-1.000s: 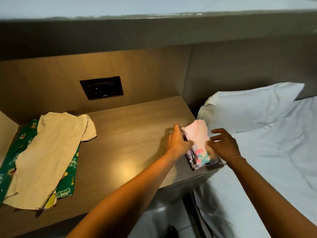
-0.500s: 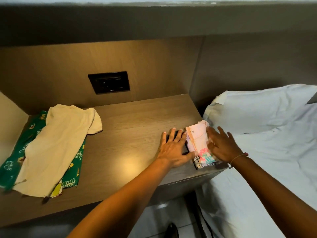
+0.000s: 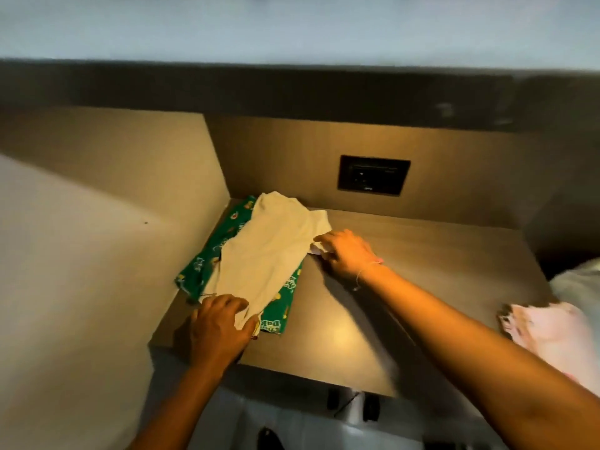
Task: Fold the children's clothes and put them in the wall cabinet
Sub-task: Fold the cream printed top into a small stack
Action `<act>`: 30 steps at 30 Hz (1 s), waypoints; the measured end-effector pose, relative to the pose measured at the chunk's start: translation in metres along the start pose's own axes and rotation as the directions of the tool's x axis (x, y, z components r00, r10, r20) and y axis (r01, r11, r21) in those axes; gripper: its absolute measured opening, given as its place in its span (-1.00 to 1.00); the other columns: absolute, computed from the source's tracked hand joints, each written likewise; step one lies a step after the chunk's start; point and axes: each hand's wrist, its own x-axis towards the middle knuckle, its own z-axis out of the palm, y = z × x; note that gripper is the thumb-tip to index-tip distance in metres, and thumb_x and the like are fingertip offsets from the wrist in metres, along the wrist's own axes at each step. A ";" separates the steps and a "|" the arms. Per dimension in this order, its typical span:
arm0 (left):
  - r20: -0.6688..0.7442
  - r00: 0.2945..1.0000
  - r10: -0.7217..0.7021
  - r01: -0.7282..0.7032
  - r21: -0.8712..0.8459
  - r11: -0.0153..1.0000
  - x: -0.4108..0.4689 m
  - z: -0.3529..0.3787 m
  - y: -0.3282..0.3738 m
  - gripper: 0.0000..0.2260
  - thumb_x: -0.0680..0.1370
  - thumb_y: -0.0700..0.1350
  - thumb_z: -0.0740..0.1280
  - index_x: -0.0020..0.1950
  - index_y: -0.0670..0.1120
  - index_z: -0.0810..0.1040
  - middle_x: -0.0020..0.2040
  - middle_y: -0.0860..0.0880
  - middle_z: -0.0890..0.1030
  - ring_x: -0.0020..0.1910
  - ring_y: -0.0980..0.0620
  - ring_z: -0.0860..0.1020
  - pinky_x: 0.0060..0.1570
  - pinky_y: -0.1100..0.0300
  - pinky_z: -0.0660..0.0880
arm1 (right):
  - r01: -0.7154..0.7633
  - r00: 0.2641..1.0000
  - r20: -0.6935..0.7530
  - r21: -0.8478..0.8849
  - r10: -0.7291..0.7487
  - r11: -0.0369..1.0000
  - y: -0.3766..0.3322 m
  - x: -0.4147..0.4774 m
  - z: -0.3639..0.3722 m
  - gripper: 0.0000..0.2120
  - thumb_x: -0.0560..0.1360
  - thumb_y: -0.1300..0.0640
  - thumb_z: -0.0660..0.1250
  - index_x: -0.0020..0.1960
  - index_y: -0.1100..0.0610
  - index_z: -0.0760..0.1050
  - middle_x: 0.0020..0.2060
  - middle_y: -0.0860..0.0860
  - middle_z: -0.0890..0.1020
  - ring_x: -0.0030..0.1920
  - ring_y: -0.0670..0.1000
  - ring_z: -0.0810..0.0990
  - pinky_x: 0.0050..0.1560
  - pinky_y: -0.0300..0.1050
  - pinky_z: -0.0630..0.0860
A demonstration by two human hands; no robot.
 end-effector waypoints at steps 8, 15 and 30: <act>-0.100 0.989 -0.113 0.100 -0.134 0.986 0.000 -0.012 -0.047 -0.83 0.48 -0.04 0.46 -0.03 -0.12 0.69 -0.11 -0.12 0.68 -0.17 -0.10 0.61 -0.28 0.13 0.53 | 0.079 0.997 0.027 -0.148 -0.076 0.986 0.000 0.072 0.014 -0.75 0.50 0.07 0.36 0.17 -0.08 0.60 0.13 -0.02 0.64 0.15 0.08 0.52 0.16 0.02 0.50; -0.304 0.922 -0.241 0.094 -0.427 0.899 0.015 -0.048 -0.045 -0.78 0.58 -0.07 0.32 0.09 -0.18 0.62 -0.20 -0.01 0.63 -0.31 0.06 0.58 -0.44 0.34 0.40 | 0.187 0.913 -0.387 0.114 -0.130 0.976 -0.008 0.075 -0.015 -0.80 0.55 0.01 0.25 -0.17 0.10 0.47 -0.27 0.11 0.59 -0.19 0.18 0.52 -0.21 -0.04 0.36; -0.310 0.937 -0.163 -0.091 -0.665 0.741 0.031 -0.143 -0.034 -0.83 0.62 0.08 0.19 -0.14 0.18 0.51 -0.26 0.16 0.61 -0.25 0.20 0.62 -0.43 0.38 0.50 | 0.439 0.834 -0.401 0.064 -0.380 0.896 -0.003 -0.019 -0.123 -0.78 0.56 -0.02 0.28 -0.06 0.15 0.51 -0.20 0.01 0.55 -0.17 -0.01 0.48 -0.16 -0.15 0.38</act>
